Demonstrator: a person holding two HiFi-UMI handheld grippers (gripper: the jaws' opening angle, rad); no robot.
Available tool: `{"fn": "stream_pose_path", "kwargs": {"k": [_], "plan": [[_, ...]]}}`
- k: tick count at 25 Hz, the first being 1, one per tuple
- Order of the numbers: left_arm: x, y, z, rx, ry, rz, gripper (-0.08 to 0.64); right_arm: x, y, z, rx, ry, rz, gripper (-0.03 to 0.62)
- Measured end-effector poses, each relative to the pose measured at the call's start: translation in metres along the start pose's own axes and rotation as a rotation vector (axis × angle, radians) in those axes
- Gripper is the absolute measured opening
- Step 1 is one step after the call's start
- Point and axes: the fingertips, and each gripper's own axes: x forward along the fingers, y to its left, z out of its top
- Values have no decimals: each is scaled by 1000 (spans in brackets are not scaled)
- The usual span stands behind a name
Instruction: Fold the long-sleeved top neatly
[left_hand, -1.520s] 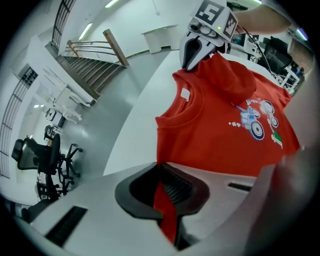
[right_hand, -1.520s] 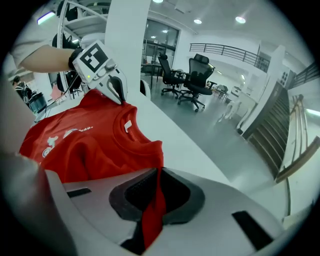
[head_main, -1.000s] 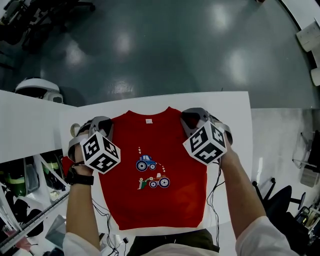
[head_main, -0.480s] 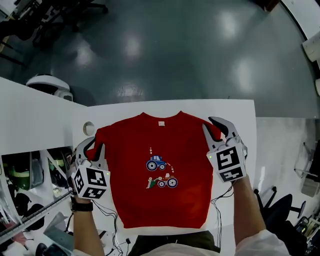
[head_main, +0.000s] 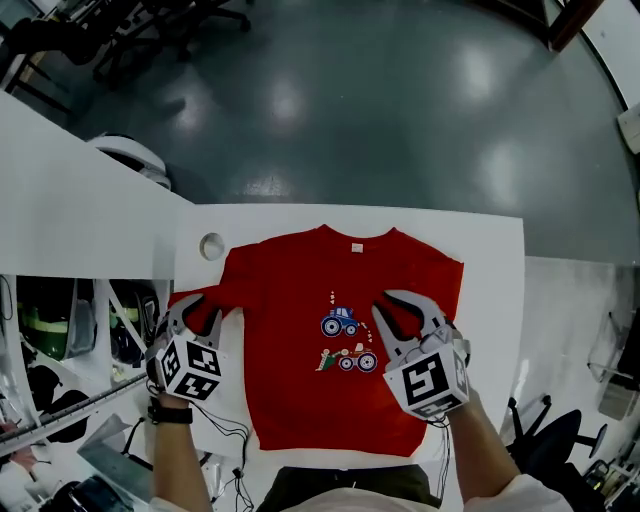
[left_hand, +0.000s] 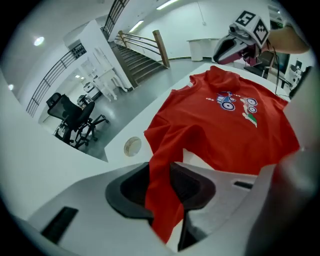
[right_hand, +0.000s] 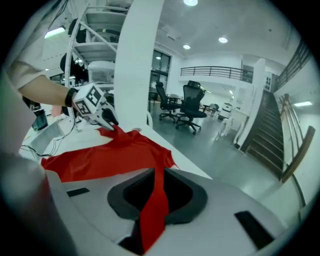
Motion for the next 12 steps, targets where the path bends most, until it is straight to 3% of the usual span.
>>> {"fn": "stream_pose_path", "kwargs": {"k": [6,12], "plan": [[2,-9,7,127,-16,-9,143,53,86,42,-74,-15,178,69],[6,-3,12,142,-46,-17,146,86,119,59,-83,-6,237,69]]}}
